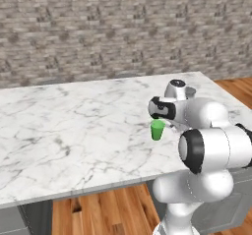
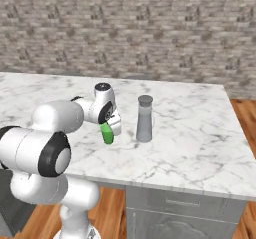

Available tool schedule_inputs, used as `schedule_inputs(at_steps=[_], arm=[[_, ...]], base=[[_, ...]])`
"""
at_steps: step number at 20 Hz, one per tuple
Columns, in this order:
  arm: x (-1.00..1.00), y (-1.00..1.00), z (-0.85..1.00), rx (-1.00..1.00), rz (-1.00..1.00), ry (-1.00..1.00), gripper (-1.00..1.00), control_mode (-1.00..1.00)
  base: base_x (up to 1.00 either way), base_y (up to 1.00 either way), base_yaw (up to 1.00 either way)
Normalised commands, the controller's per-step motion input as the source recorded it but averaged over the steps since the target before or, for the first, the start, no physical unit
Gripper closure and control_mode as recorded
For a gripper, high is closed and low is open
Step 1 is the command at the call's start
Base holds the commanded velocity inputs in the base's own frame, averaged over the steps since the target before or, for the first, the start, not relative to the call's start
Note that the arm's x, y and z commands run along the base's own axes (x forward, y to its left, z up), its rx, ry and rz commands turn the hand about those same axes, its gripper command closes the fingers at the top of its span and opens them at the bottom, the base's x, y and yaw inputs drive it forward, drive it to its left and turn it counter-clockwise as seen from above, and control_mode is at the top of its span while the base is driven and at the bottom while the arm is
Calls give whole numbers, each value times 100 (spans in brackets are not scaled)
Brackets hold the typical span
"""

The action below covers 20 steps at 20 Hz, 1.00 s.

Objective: Place the pitcher and cup on the dining counter for serving.

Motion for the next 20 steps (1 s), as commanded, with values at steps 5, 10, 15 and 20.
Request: schedule_inputs(at_steps=[5, 10, 15, 20], arm=[[-86, 0, 93, 0, 0, -19, -100, -100], [-100, 6, 86, 0, 0, -22, -100, -100], [-100, 22, 79, -1, 1, -24, -100, -100], [-100, 38, 74, -4, 1, -21, -100, -100]], base=[[0, 0, 0], [0, 0, 0], [0, 0, 0], [0, 0, 0]])
